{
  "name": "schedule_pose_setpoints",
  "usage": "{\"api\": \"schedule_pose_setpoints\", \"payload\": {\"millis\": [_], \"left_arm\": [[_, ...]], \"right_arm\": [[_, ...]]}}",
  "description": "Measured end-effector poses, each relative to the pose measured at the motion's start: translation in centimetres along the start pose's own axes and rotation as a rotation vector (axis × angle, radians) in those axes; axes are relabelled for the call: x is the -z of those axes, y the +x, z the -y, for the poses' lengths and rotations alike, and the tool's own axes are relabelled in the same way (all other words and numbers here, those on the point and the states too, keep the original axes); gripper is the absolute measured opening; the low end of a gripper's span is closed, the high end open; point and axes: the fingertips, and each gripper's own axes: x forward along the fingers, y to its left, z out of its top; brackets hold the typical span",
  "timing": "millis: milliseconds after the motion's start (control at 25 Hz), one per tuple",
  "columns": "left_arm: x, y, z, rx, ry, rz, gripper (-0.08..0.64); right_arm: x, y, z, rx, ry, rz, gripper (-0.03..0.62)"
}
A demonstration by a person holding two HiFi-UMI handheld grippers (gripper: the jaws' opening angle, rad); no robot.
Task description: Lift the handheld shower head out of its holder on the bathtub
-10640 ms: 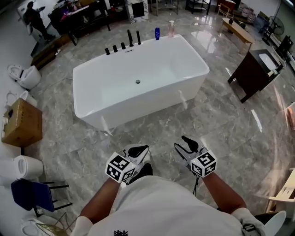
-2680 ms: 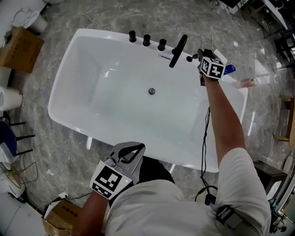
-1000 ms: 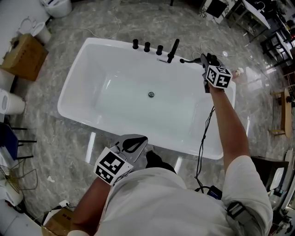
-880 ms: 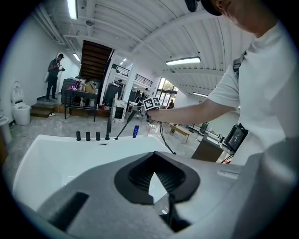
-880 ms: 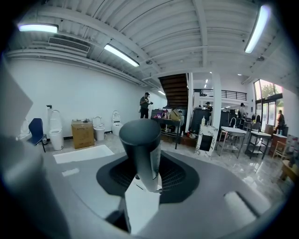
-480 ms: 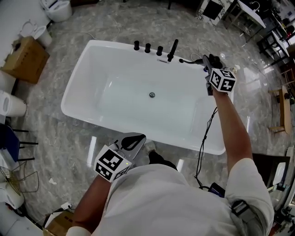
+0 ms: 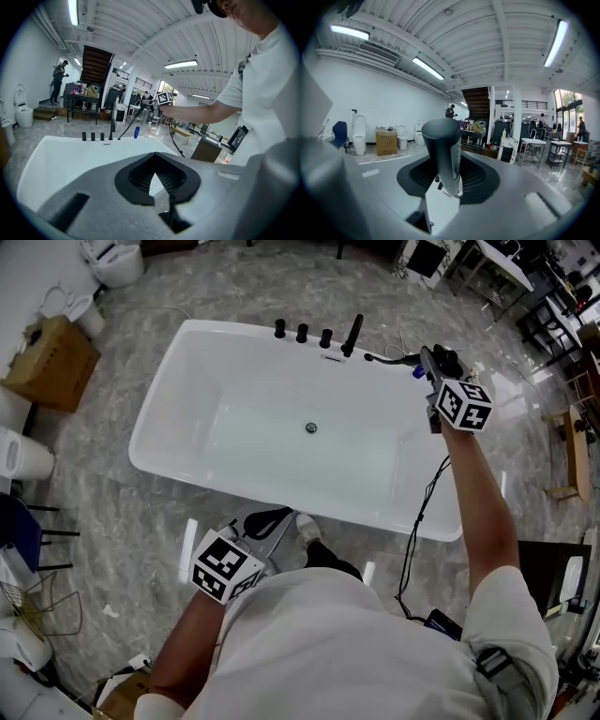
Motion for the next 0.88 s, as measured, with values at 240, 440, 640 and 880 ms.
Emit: {"api": "schedule_pose_setpoints", "payload": {"millis": [240,440,640,880], "left_arm": [[1.1,-1.9,0.8,0.005,0.016,0.004,0.006],[2.0,-3.5,1.3,0.003,0.023,0.014,0.006],[3.0,-5.5,1.8,-0.003,0.021,0.026,0.006],[4.5,-7.4,2.0,-0.019,0.032,0.026,0.006]], "right_arm": [[-2.4,-3.8,-2.1,0.002,-0.032,0.038,0.143],[-4.4,-6.8,-3.7,0.002,-0.045,0.067,0.143],[-5.8,-9.8,-5.2,0.01,-0.052,0.088,0.143],[-7.4,-12.7,-7.2,0.014,-0.07,0.116,0.143]]}}
